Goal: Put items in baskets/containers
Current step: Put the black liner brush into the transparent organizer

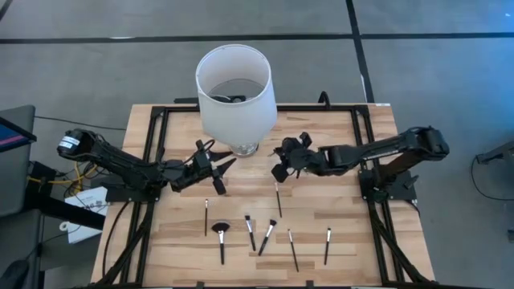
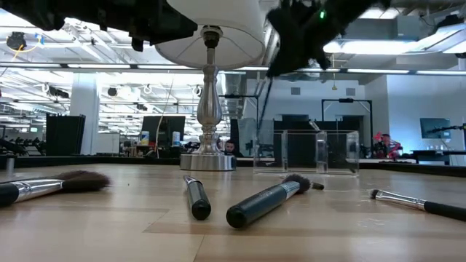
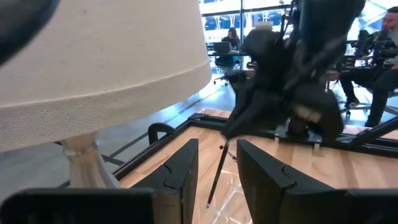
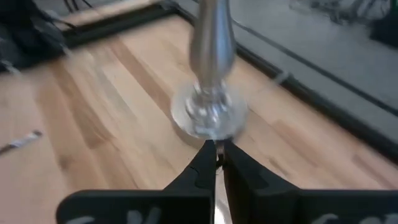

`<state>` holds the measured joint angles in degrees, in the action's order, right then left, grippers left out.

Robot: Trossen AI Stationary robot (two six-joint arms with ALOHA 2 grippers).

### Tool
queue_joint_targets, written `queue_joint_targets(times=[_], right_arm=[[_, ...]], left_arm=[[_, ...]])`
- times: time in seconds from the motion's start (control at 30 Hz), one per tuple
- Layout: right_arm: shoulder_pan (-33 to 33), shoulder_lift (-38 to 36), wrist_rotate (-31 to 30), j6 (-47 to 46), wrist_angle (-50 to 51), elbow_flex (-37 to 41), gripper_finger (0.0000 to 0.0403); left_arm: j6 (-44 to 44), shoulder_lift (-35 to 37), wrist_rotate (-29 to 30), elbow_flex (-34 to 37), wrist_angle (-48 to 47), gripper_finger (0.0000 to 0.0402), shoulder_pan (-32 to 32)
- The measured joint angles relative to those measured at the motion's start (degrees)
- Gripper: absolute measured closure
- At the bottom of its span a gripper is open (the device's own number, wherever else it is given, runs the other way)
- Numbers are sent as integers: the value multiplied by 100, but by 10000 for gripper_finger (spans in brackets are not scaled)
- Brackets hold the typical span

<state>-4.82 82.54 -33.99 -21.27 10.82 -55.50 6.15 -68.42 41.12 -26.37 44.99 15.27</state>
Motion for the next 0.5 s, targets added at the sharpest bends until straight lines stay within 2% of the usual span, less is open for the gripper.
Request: queue_joint_targets(times=[0.2, 0.33, 0.5], right_arm=[[17, -98, 101, -213, 214, -103, 397], [89, 170, 104, -511, 495, -101, 399], [156, 620, 219, -579, 319, -110, 390]], left_arm=[[-4, 0, -63, 0, -2, 294, 0], [-4, 0, -63, 3, -3, 294, 0], [-6, 0, -64, 3, -9, 294, 0]])
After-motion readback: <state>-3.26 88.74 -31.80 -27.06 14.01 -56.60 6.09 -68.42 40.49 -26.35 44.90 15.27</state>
